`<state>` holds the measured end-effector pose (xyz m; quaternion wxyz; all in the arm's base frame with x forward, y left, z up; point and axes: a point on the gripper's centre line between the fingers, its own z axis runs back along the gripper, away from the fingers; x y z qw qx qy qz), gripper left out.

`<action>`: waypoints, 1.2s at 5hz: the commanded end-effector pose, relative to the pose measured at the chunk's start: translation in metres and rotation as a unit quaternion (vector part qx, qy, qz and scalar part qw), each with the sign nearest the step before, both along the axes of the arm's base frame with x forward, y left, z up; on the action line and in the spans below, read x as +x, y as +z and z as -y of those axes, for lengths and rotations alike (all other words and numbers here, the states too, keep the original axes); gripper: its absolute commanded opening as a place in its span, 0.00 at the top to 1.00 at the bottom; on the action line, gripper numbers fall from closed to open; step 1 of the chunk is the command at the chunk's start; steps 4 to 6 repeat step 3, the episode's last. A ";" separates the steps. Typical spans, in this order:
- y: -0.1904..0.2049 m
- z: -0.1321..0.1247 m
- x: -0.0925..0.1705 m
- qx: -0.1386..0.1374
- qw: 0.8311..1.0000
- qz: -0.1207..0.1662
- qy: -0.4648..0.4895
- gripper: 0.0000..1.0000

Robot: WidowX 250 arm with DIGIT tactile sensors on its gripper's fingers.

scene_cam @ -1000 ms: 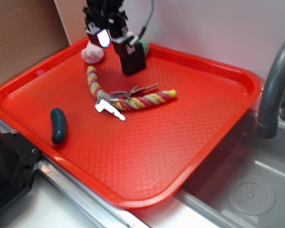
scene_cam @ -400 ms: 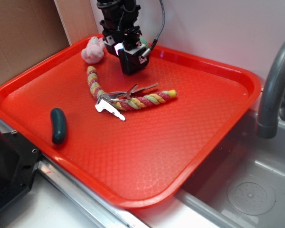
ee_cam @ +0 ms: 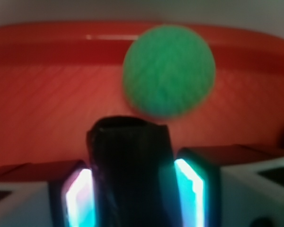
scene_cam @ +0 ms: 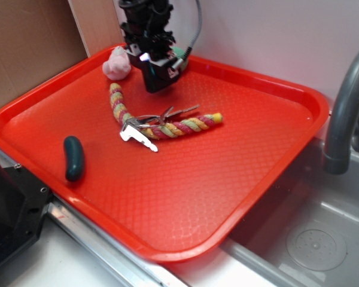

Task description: Grab the black box.

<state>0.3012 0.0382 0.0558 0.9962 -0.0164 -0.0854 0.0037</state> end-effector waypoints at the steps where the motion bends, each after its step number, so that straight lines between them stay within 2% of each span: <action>1: 0.113 0.011 -0.070 -0.126 0.987 0.022 0.098 1.00; 2: 0.150 0.015 -0.110 -0.129 0.981 0.029 0.140 1.00; 3: 0.158 0.015 -0.111 -0.109 0.982 0.023 0.149 1.00; 6: 0.158 0.015 -0.111 -0.109 0.982 0.023 0.149 1.00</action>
